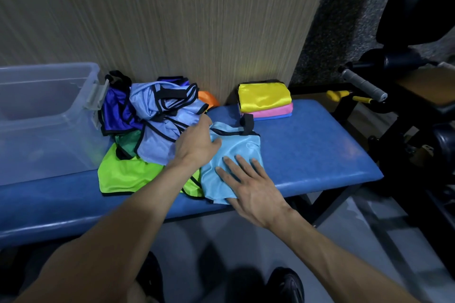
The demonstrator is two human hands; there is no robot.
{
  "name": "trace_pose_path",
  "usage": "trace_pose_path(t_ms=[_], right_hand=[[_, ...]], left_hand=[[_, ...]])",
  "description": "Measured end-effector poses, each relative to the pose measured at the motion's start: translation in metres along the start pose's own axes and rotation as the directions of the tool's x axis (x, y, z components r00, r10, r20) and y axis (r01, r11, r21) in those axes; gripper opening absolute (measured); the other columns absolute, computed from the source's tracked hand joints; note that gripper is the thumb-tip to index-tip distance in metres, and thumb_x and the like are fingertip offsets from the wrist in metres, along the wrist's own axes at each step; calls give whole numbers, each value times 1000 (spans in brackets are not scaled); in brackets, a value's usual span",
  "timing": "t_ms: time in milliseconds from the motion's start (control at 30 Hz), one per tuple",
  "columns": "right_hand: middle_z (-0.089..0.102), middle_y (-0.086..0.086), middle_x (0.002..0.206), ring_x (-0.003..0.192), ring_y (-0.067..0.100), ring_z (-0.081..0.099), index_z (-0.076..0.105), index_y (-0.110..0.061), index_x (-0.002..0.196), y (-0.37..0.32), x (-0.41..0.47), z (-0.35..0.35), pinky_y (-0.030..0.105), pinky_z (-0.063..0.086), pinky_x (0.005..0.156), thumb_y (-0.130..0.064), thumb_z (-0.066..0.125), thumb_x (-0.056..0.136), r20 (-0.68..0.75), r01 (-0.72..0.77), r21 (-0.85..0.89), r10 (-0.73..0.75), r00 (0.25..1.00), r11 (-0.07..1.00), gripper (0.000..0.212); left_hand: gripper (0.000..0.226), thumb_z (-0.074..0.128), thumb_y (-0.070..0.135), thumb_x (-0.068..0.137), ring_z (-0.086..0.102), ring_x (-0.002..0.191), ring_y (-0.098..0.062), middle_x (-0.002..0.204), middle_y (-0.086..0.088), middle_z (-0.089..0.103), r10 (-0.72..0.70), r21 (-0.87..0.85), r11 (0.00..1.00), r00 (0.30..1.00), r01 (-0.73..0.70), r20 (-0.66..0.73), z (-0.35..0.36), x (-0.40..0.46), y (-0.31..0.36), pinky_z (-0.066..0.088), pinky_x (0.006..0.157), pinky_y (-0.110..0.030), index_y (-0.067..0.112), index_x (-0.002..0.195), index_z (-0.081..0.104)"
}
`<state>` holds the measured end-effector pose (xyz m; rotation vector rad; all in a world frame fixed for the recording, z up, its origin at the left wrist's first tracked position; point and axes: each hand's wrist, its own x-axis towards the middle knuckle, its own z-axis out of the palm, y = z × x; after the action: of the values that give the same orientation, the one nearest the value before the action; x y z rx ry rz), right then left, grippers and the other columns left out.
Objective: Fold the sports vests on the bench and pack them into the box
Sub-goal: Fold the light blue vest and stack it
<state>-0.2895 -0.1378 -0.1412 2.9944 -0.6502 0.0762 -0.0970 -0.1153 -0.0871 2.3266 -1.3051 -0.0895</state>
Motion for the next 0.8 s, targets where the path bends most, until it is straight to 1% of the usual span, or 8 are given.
trace_pose_path(t_ms=[133, 267, 333, 400, 500, 567, 667, 800], right_hand=[[33, 5, 163, 149, 35, 32, 30, -24, 158, 3, -3, 0, 58, 32, 117, -53, 33, 92, -29, -1, 32, 2, 1000, 999, 73], [28, 3, 166, 151, 33, 28, 25, -26, 160, 10, -15, -12, 60, 28, 119, -50, 40, 95, -139, -5, 72, 15, 990, 997, 71], [21, 0, 168, 154, 29, 21, 22, -29, 161, 15, -24, -23, 58, 20, 122, -52, 41, 99, -235, -3, 112, 30, 972, 994, 69], [15, -4, 170, 156, 25, 15, 20, -30, 162, 20, -31, -33, 57, 15, 124, -58, 41, 100, -295, -17, 152, 62, 954, 988, 71], [11, -6, 170, 157, 23, 11, 20, -32, 161, 30, -36, -37, 59, 15, 122, -66, 42, 97, -287, -67, 194, 122, 950, 979, 77], [6, -7, 171, 157, 25, 7, 15, -34, 162, 34, -36, -33, 61, 13, 122, -73, 42, 92, -214, -90, 202, 134, 968, 975, 84], [-4, -9, 171, 157, 25, -3, 4, -37, 162, 31, -35, -25, 64, 7, 122, -81, 45, 85, -74, -62, 172, 76, 994, 983, 98], [-9, -9, 170, 157, 27, -7, -8, -41, 160, 25, -34, -15, 60, -1, 124, -74, 57, 83, 42, -9, 123, 4, 999, 992, 106]], left_hand=[[47, 62, 24, 94, 64, 92, -36, 87, -6, 64, 151, -66, 986, 987, -154, -48, 4, -4, 11, 50, 70, -43, 21, 136, 41], [44, 68, 23, 87, 61, 107, -27, 110, 2, 67, 146, -396, 905, 988, -155, -53, 1, 4, 45, 51, 90, -46, 33, 126, 51], [39, 70, 26, 78, 65, 103, -25, 109, 2, 68, 68, -685, 727, 997, -36, 20, -3, 11, 61, 53, 92, -44, 40, 112, 57], [34, 73, 22, 77, 68, 99, -25, 108, -4, 69, -50, -820, 564, 995, 98, 84, -1, 15, 63, 55, 89, -41, 38, 105, 61], [27, 71, 6, 87, 70, 89, -30, 111, -18, 70, -228, -832, 417, 929, 365, 293, 12, 15, 41, 58, 82, -42, 17, 111, 65], [26, 68, 2, 87, 72, 88, -37, 111, -29, 70, -249, -799, 347, 869, 491, 426, 22, 12, 23, 59, 81, -49, 0, 113, 66], [40, 73, 12, 75, 73, 94, -40, 108, -26, 72, -256, -779, 346, 851, 524, 458, 26, 13, 13, 59, 85, -58, 4, 113, 67], [32, 72, 12, 85, 69, 94, -28, 101, -7, 69, -270, -729, 521, 896, 443, 352, 18, 8, 19, 59, 87, -43, 18, 115, 61]])
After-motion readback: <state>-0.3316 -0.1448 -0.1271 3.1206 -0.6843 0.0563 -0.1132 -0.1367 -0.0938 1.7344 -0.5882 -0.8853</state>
